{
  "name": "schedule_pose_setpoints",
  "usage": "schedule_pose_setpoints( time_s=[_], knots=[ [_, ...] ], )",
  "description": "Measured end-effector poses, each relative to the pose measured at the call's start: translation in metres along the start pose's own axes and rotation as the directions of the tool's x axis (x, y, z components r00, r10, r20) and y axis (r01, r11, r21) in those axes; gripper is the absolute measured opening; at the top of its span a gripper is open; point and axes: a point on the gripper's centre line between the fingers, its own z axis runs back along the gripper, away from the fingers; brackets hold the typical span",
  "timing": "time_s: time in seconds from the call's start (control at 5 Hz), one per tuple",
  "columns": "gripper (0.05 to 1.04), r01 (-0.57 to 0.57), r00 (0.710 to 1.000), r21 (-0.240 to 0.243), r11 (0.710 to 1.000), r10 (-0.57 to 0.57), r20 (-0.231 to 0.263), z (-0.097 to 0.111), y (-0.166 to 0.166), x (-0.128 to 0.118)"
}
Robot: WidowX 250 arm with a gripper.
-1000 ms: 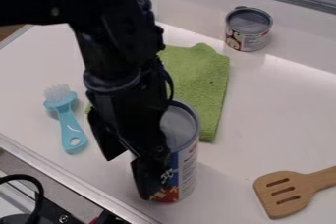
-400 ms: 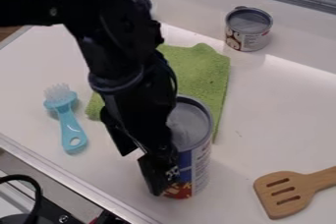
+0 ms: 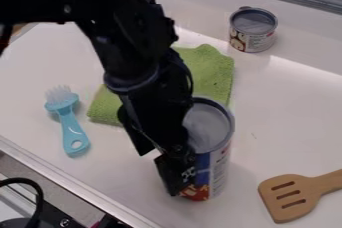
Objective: Move the can to the top right side of the table
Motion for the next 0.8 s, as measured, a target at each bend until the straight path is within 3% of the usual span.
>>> schedule_pose_setpoints(
  time_s=[0.6,0.8],
  knots=[
    [0.997,-0.016,0.999,-0.062,0.998,0.018,0.043,-0.006,-0.008,0.025],
    [0.997,-0.036,0.997,-0.035,0.999,0.039,0.065,-0.008,-0.011,0.034]
  ],
)
